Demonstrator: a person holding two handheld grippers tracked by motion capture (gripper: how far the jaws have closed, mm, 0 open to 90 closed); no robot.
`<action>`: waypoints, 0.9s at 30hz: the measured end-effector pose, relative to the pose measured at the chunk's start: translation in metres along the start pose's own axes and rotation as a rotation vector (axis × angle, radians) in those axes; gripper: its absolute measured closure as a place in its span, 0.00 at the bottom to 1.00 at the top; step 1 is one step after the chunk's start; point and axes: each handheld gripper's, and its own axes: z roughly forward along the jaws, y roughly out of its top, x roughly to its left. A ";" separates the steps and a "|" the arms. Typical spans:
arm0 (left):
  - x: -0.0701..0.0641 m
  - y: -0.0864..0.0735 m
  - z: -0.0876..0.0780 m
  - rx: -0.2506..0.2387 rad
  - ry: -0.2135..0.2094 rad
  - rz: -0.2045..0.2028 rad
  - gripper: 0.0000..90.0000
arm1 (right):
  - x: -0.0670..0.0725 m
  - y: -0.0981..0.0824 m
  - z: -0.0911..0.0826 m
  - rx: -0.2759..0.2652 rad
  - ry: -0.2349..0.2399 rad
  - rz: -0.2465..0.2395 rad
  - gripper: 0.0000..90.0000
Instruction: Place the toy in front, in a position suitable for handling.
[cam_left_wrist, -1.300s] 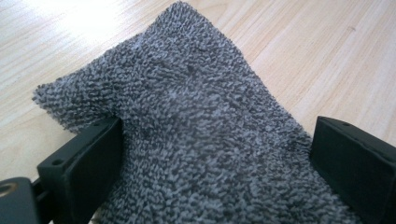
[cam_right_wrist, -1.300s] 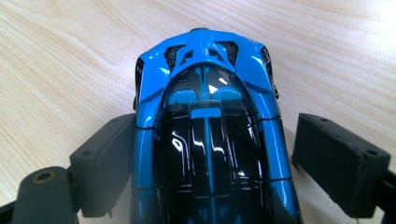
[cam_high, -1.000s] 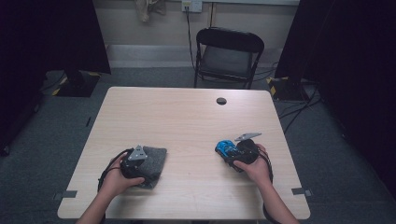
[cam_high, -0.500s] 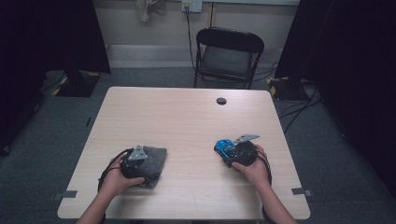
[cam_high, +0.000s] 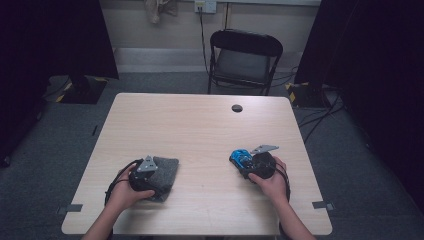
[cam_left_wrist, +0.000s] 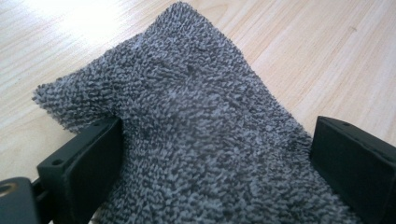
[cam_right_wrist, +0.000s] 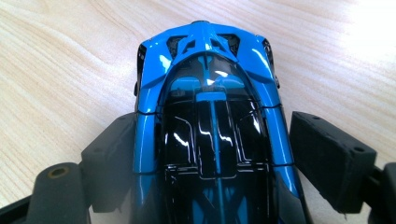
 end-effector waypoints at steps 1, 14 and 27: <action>0.000 0.000 0.000 0.000 -0.001 0.000 0.04 | 0.001 0.000 0.000 0.002 -0.001 0.001 0.21; 0.001 0.000 0.000 -0.006 -0.005 0.003 0.04 | 0.003 0.008 -0.005 0.023 -0.001 -0.010 0.21; 0.001 0.000 0.000 -0.003 -0.002 0.003 0.04 | 0.001 0.000 -0.002 0.019 0.005 -0.006 0.20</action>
